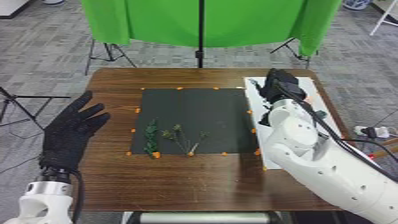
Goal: Arrange flowers
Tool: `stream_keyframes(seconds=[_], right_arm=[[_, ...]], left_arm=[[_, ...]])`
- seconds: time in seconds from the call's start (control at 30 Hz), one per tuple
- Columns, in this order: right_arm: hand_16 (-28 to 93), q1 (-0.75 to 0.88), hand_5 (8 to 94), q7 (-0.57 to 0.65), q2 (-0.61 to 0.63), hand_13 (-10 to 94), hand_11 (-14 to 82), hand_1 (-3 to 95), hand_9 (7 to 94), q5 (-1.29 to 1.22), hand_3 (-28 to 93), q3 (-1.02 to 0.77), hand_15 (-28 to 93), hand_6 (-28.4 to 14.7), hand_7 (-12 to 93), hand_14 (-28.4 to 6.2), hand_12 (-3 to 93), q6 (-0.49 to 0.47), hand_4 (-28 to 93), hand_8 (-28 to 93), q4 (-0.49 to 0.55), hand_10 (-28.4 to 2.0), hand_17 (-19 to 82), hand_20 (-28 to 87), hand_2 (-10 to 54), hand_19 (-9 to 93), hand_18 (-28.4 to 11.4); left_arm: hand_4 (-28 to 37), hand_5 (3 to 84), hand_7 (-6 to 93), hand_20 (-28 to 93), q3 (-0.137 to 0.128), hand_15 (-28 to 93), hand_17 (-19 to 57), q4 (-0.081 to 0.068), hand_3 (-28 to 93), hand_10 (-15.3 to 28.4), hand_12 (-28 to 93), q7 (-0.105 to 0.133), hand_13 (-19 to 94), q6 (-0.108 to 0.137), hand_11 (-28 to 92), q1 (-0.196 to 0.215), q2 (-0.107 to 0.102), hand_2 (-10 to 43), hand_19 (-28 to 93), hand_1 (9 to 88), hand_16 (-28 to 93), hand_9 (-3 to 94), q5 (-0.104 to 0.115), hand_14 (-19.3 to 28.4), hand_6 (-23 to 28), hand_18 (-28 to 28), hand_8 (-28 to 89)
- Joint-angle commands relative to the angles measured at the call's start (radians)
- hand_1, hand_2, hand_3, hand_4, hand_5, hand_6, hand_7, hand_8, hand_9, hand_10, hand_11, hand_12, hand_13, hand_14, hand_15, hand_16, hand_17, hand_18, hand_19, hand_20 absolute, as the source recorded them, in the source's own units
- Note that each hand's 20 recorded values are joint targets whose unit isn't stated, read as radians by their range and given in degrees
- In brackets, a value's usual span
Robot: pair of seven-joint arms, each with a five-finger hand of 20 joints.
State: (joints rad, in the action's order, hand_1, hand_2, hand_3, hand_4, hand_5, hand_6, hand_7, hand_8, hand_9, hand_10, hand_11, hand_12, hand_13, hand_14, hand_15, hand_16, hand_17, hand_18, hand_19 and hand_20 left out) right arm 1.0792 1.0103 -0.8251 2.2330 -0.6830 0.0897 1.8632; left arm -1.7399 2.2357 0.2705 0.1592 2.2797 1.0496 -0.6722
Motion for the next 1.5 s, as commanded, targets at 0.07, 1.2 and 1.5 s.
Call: stream_keyframes(seconds=[0.07,1.2,1.5], right_arm=[[18,0.14,93.1,-0.009,-0.252,84,45.9,54.4,90.8,0.046,77,0.037,79,-3.4,18,-8.3,26.3,-0.126,-28,13,0.034,-10.5,45,53,-9.5,93,-26.9],[16,0.264,84.0,0.095,-0.279,73,56.0,42.5,77.4,0.131,74,0.023,82,-4.4,19,-13.4,20.6,-0.12,-28,5,0.03,-16.2,36,52,-9.5,93,-28.2],[13,0.214,78.4,0.088,-0.166,67,56.1,37.2,72.1,0.173,77,-0.016,84,-5.2,21,-15.6,19.5,-0.004,-28,-11,0.092,-18.4,33,51,-9.5,93,-28.4]], left_arm=[[-22.2,35.3,13.7,-5,-0.007,55,-6.9,0.007,78,20.7,12,-0.003,27,0.011,26,0.014,-0.01,6.2,63,25.4,-8,34.9,0.003,28.4,8.1,28.4,-10],[-21.2,36.1,13.4,-5,-0.014,56,-6.6,0.011,79,20.7,12,-0.002,27,0.002,26,0.04,-0.003,5.9,64,25.5,-8,34.8,-0.002,28.4,8.5,28.4,-10],[-21.0,36.1,13.4,-4,-0.004,56,-6.6,0.006,79,20.7,12,0.027,27,0.011,26,0.042,-0.019,5.9,64,25.5,-9,34.8,0.01,28.4,8.5,28.4,-10]])
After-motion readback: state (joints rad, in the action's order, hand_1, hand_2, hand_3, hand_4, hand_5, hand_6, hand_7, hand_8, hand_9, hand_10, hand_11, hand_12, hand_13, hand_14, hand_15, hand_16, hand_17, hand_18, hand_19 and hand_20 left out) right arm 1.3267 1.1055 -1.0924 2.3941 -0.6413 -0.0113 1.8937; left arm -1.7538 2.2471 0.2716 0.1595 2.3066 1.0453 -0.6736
